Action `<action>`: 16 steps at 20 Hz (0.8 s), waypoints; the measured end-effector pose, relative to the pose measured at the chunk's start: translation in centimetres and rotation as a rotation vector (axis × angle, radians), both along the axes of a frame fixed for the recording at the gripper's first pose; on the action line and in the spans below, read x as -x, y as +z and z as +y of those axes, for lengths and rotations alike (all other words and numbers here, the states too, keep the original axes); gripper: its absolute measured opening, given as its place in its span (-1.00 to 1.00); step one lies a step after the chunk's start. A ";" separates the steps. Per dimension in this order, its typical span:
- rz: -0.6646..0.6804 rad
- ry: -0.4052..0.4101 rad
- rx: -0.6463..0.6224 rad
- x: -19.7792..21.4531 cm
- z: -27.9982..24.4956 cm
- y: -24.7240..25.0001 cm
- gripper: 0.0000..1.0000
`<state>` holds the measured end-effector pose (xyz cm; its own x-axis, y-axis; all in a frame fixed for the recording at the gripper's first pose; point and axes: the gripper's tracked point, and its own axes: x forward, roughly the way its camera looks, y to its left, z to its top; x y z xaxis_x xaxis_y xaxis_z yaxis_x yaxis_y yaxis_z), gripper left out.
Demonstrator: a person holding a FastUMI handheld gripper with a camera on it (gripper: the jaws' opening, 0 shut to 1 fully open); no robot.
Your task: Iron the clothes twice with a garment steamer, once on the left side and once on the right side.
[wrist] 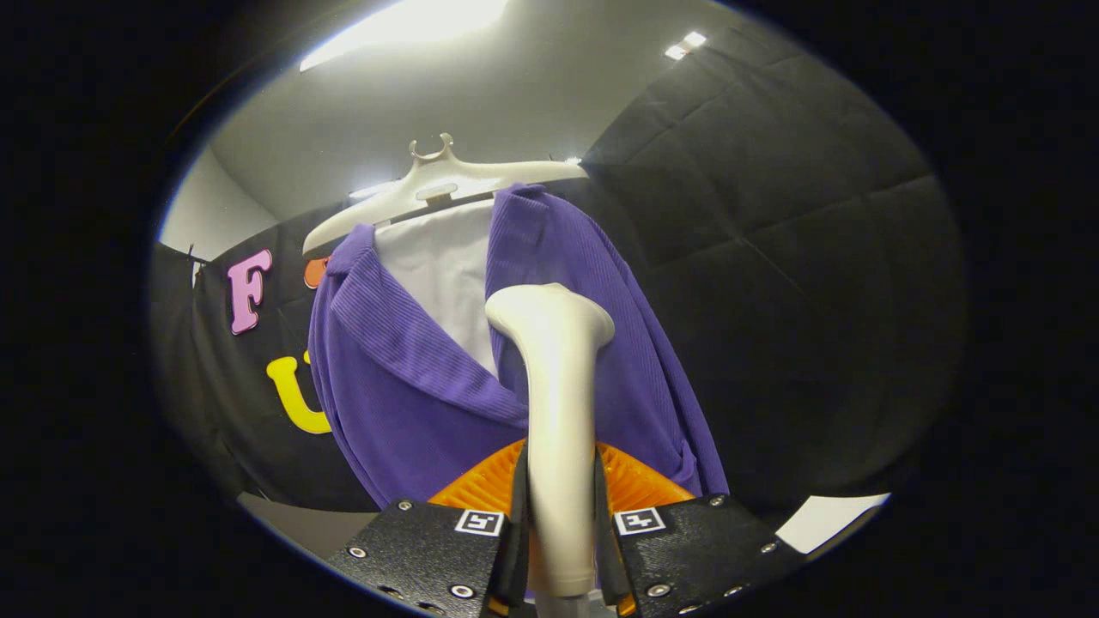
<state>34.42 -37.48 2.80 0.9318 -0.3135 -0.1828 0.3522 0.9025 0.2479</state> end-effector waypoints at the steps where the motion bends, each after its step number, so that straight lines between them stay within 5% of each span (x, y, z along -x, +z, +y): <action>1: 0.012 -0.002 -0.009 0.5 -0.1 -0.9 -0.35; 16: 0.239 -0.029 -0.102 7.4 -0.4 -14.5 -0.35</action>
